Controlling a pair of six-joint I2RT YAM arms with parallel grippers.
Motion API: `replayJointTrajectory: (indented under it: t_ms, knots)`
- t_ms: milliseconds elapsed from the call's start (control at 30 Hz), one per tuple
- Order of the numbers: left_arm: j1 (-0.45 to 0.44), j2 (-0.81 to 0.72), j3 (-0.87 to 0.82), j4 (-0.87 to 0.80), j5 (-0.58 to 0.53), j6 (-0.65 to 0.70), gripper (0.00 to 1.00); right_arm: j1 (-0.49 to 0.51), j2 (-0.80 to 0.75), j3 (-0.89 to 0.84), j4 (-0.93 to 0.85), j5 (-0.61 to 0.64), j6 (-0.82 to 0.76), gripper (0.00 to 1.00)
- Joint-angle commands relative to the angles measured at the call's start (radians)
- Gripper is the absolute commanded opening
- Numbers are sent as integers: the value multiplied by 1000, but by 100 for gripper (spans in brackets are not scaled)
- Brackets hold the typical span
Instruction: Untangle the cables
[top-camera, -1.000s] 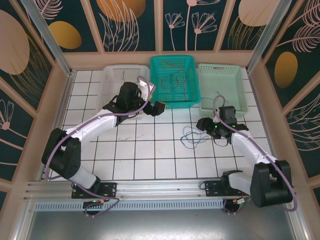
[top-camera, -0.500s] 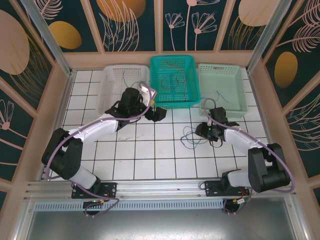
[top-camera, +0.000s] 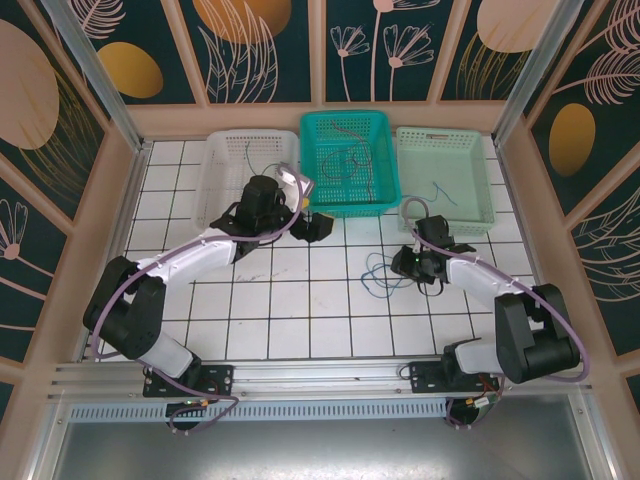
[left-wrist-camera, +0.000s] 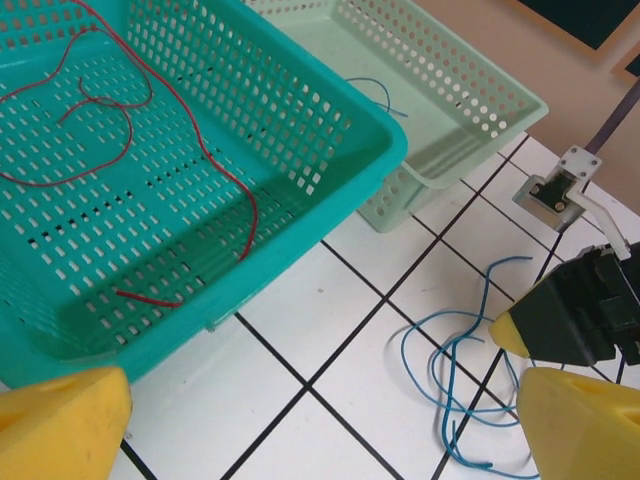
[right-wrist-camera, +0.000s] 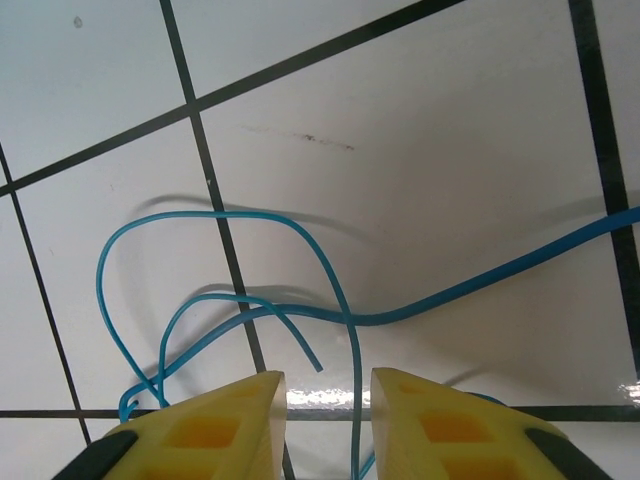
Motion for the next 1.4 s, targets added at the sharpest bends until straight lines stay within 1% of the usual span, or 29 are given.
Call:
replayJointTrajectory:
  t_ms: [0,33,100,200,300,500,633,733,867,1033,1167,1367]
  knots:
    - [0,-21,-20,29,5,-17,99,7,12,-9,1,-8,-25,27]
    - [1,-20,-19,31,6,-17,99,6,13,-9,2,-11,-27,25]
    - [0,-21,-21,32,5,-18,99,8,11,-9,6,-15,-27,17]
    - [0,-23,-21,31,1,-18,99,8,-18,-2,17,-19,-24,0]
    - [0,-25,-26,33,-4,-18,99,21,-103,14,29,-12,-28,0]
    - [0,-25,-44,72,13,-40,99,75,-335,75,30,11,-98,0]
    - [0,-31,-56,131,50,-66,99,100,-470,102,41,8,-146,0]
    - [0,-34,-67,182,83,-93,98,110,-532,107,62,-2,-161,0]
    - [-7,-34,-82,256,137,-120,98,116,-566,109,97,-38,-166,0]
    - [-34,-35,-88,306,180,-121,96,116,-582,132,133,-71,-159,0]
    - [-49,-23,-82,307,186,-117,95,116,-609,157,171,-89,-159,0]
    - [-51,-2,-85,314,196,-126,94,115,-618,247,153,-85,-175,0]
